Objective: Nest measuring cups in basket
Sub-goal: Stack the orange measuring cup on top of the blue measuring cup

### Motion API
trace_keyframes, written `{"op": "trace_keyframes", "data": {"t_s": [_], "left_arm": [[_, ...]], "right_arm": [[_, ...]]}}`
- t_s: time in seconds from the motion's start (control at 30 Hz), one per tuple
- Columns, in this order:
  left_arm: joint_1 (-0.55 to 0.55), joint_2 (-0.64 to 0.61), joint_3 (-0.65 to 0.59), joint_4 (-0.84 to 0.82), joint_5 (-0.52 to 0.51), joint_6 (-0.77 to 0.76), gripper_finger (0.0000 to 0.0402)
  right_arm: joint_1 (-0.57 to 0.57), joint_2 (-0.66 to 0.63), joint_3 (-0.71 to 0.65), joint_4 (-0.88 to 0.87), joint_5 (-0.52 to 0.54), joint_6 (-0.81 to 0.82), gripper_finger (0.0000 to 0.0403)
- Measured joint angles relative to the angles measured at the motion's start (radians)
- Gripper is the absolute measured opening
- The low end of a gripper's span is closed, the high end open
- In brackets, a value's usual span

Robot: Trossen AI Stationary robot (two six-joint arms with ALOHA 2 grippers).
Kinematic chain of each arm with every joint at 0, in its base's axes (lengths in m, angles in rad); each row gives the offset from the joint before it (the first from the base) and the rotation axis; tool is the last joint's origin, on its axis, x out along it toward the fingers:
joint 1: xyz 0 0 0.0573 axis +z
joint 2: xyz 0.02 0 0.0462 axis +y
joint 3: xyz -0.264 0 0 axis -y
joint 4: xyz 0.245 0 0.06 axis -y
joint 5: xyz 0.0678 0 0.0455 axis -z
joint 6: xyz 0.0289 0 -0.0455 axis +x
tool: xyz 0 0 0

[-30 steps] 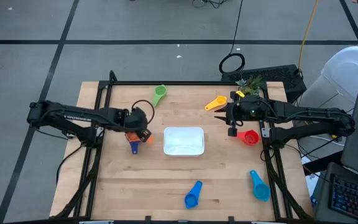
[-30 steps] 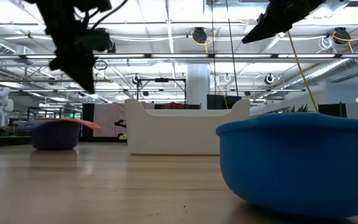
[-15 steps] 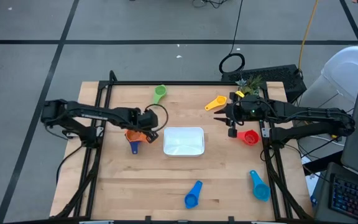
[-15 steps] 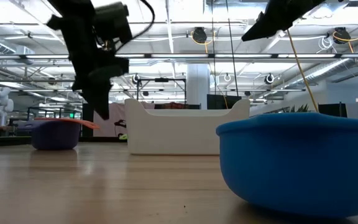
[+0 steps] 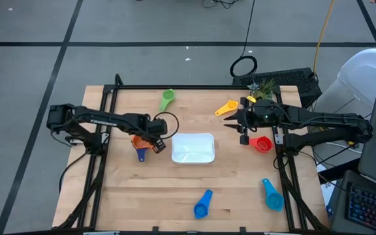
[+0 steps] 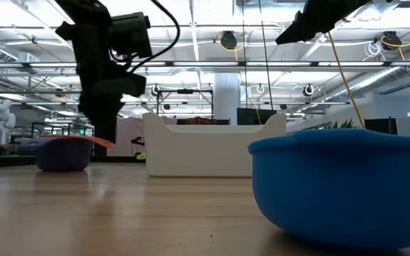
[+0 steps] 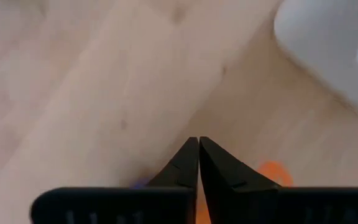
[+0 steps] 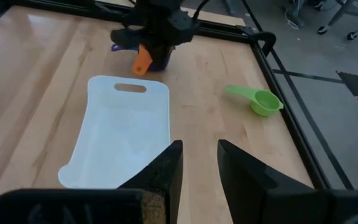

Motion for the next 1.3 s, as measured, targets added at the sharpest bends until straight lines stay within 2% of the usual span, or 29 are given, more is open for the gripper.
{"op": "trace_keyframes", "data": {"t_s": [0.1,0.17,0.47,0.63,0.77,0.9,1.07,1.3], "left_arm": [[-0.005,-0.001,0.002,-0.035,0.162,0.015,0.0018],[-0.015,-0.001,0.002,-0.090,0.180,0.001,0.0019],[-0.018,-0.001,0.087,-0.154,0.031,0.013,0.0019],[-0.040,-0.001,0.185,-0.333,-0.009,-0.022,0.0019],[-0.094,-0.001,0.276,-0.619,-0.094,-0.149,0.0019],[-0.145,-0.002,0.302,-0.833,-0.066,-0.361,0.0019],[-0.239,-0.001,0.261,-0.850,0.003,-0.482,0.0019],[-0.344,-0.001,0.128,-0.801,0.070,-0.613,0.0019]], "right_arm": [[0.000,0.000,0.000,-0.001,0.000,0.001,0.0096],[0.000,0.000,0.000,0.001,0.000,-0.005,0.0096],[-0.001,0.000,0.000,0.032,0.000,-0.023,0.0096],[-0.001,0.000,0.000,0.030,0.001,-0.023,0.0096],[-0.001,0.000,0.000,0.029,0.001,-0.023,0.0096],[-0.001,0.000,0.000,0.017,0.001,-0.023,0.0096],[-0.001,0.000,0.000,-0.005,0.001,-0.023,0.0096],[-0.001,0.000,0.000,-0.018,0.001,-0.027,0.0096]]}}
